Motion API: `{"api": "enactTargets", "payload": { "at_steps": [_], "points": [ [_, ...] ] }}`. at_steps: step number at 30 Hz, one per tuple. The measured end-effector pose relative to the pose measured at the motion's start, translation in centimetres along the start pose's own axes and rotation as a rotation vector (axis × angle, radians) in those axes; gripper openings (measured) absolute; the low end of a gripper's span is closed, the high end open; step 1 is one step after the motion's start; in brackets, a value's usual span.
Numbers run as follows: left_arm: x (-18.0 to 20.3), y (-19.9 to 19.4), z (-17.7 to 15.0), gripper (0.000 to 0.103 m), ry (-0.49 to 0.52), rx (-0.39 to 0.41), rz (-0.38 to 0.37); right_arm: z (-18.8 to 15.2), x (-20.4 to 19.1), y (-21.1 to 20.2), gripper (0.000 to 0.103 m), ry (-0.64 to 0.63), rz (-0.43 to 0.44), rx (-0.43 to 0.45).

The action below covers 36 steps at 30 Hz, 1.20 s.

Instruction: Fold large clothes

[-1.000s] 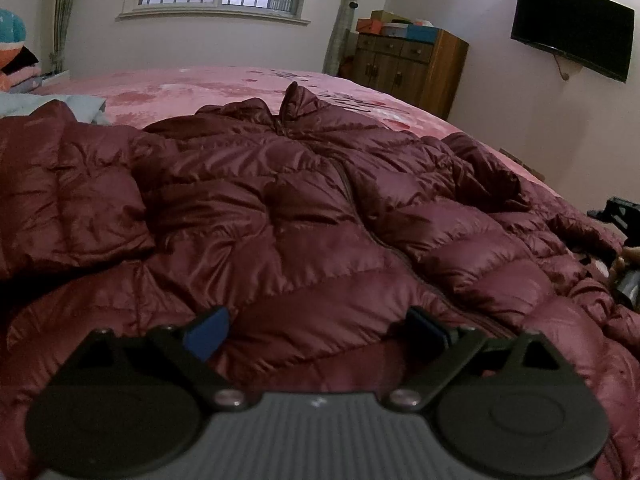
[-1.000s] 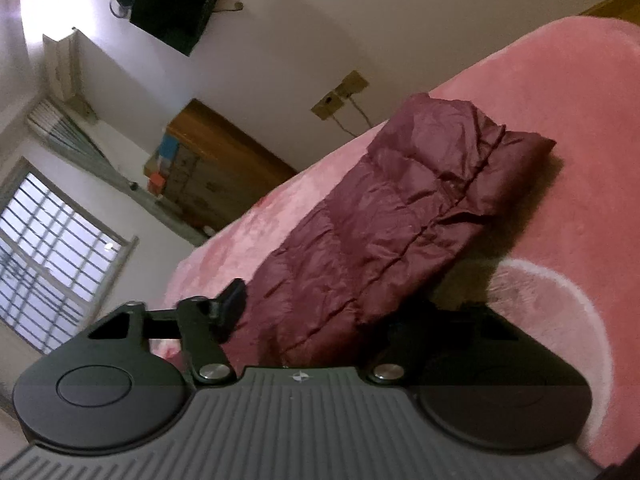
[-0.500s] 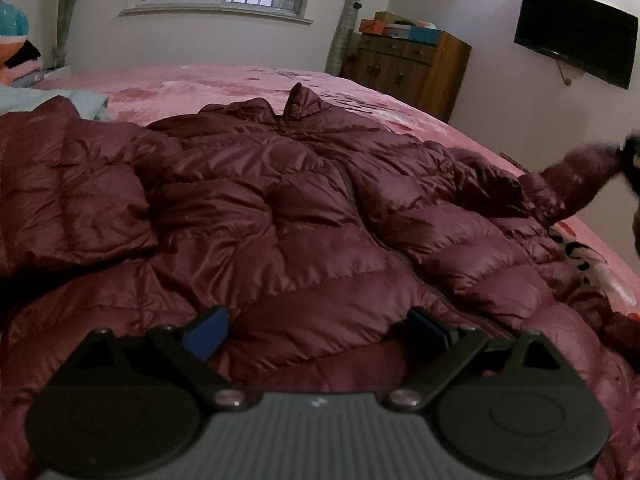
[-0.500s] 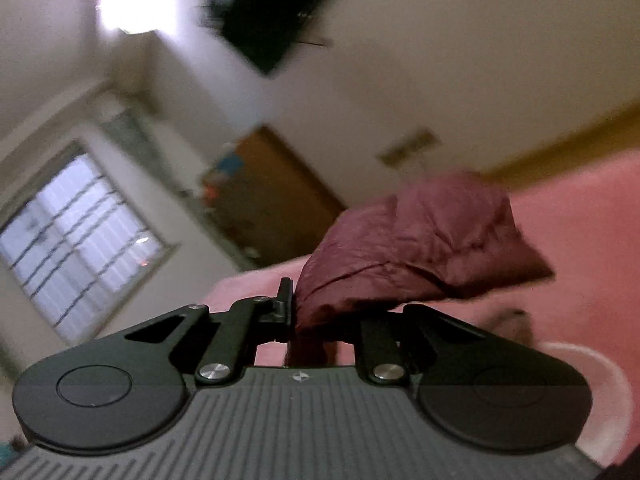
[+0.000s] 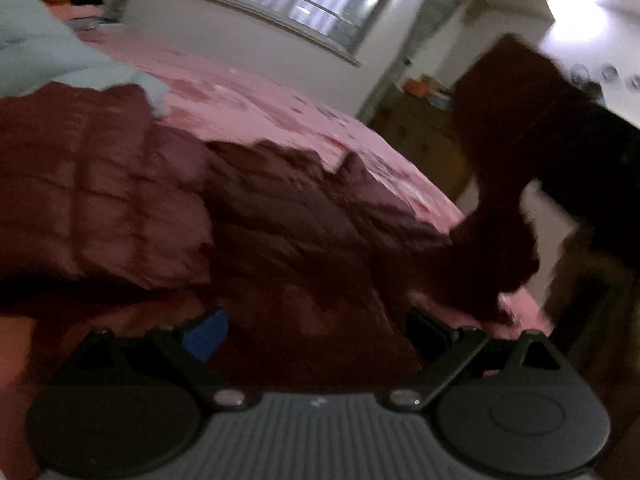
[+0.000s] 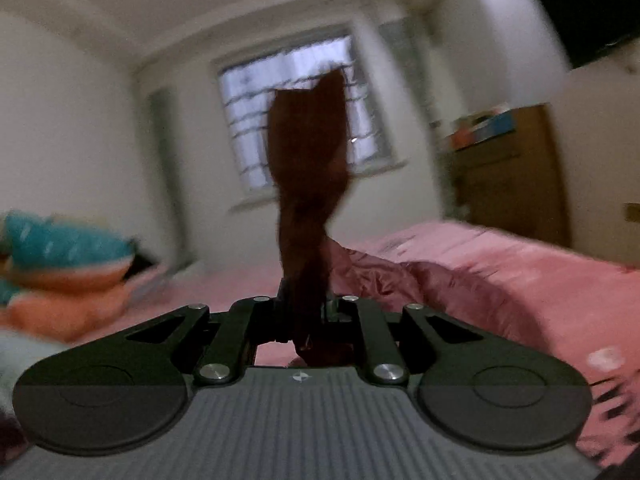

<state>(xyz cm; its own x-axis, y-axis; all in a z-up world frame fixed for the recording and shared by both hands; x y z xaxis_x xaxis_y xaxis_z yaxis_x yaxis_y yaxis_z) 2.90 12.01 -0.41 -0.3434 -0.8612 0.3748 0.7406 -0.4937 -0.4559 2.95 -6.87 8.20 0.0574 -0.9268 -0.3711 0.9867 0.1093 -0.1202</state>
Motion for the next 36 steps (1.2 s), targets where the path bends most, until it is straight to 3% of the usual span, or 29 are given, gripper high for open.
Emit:
{"api": "enactTargets", "payload": {
  "at_steps": [5,10,19,22,24,26,27,36],
  "points": [
    [-2.2,-0.9,1.4,0.096,-0.033,0.047,0.073,-7.0,-3.9,4.4,0.015,-0.031,0.097,-0.183],
    [-4.3,-1.6,2.6,0.096,-0.076,0.085,0.126,-12.5,-4.9,7.1,0.015,-0.022,0.132,-0.340],
    [-5.4,-2.2,2.9,0.096,-0.102,0.098,0.156,-14.9,-3.3,8.7,0.021,-0.003,0.096,-0.429],
    [-5.5,-2.6,2.9,0.096,-0.096,0.106,0.168,-15.3,-4.0,8.8,0.039,-0.017,0.100,-0.443],
    [-5.8,-2.9,3.3,0.096,-0.093,0.114,0.177,-15.5,-5.0,7.2,0.080,-0.017,0.111,-0.449],
    [-6.1,-3.2,3.6,0.096,-0.087,0.129,0.192,-15.5,-5.7,6.2,0.094,-0.025,0.127,-0.453],
    [-6.2,-3.2,3.7,0.096,-0.083,0.135,0.198,-15.5,-5.9,6.0,0.099,-0.030,0.130,-0.459],
    [-8.5,-5.1,4.9,0.096,-0.099,0.191,0.284,-14.4,-7.0,4.1,0.100,0.043,0.160,-0.451]
  ]
}}
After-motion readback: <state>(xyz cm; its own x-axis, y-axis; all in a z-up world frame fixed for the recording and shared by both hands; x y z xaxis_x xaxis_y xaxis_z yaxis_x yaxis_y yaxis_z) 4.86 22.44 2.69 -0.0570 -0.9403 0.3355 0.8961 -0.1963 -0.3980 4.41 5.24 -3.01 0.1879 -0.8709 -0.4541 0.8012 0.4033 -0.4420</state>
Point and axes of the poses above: each gripper's, at about its wrist camera, not at the fingertips, and y roughly the way its jaws point, x to its right, z to its top, the point moved 6 cm from there along y, roughly the way its jaws point, and after that the axes turned 6 degrees about y, right-handed, at the moved point
